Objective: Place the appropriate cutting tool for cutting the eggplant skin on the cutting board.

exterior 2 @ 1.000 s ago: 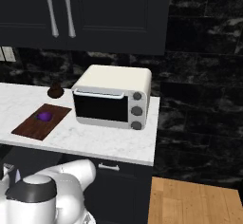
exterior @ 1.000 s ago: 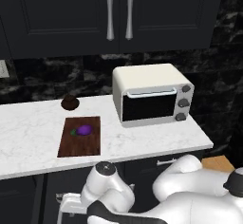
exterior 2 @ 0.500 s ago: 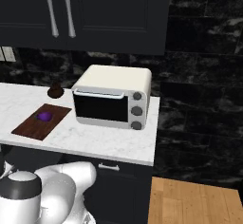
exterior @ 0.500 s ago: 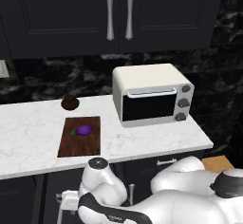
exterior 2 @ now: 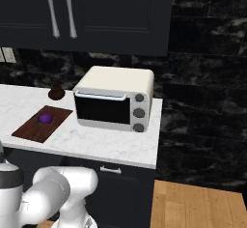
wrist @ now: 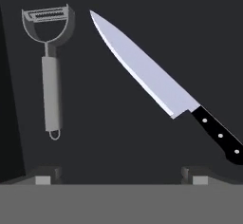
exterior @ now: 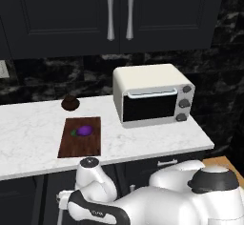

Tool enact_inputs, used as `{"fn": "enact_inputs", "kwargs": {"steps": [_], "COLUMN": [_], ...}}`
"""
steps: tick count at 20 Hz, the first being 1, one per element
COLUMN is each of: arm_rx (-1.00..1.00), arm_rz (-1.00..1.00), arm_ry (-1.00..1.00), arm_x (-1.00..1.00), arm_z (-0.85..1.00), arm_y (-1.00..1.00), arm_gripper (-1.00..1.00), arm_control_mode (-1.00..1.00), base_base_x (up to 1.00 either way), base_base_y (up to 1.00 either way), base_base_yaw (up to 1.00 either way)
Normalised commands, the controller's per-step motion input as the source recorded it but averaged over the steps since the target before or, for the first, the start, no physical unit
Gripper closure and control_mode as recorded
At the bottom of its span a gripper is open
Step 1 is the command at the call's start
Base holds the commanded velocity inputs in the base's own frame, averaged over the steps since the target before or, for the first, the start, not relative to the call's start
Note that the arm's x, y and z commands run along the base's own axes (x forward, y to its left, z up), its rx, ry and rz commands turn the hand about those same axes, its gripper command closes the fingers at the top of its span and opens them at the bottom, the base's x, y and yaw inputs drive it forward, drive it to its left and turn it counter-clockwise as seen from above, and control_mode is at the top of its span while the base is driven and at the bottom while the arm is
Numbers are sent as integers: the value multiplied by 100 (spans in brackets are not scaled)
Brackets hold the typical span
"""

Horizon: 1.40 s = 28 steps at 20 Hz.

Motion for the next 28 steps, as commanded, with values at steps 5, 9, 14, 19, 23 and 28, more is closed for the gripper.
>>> {"fn": "enact_inputs", "kwargs": {"steps": [5,9,14,19,23,28], "arm_rx": [-8,-6,-6,-5,-3,-1], "arm_rz": [0,0,0,0,0,0], "arm_ry": [0,0,0,3,12,11], "arm_x": [0,15,24,20,15,7], "arm_z": [-20,-9,-23,-25,-41,-63], "arm_y": [37,33,21,18,15,11], "arm_gripper": [-100,-100,-100,-100,-100,-100], "arm_control_mode": [-100,-100,-100,-100,-100,-100], "base_base_x": [0,0,0,0,0,0], "base_base_y": [0,0,0,0,0,0], "base_base_yaw": [0,0,0,0,0,0]}}
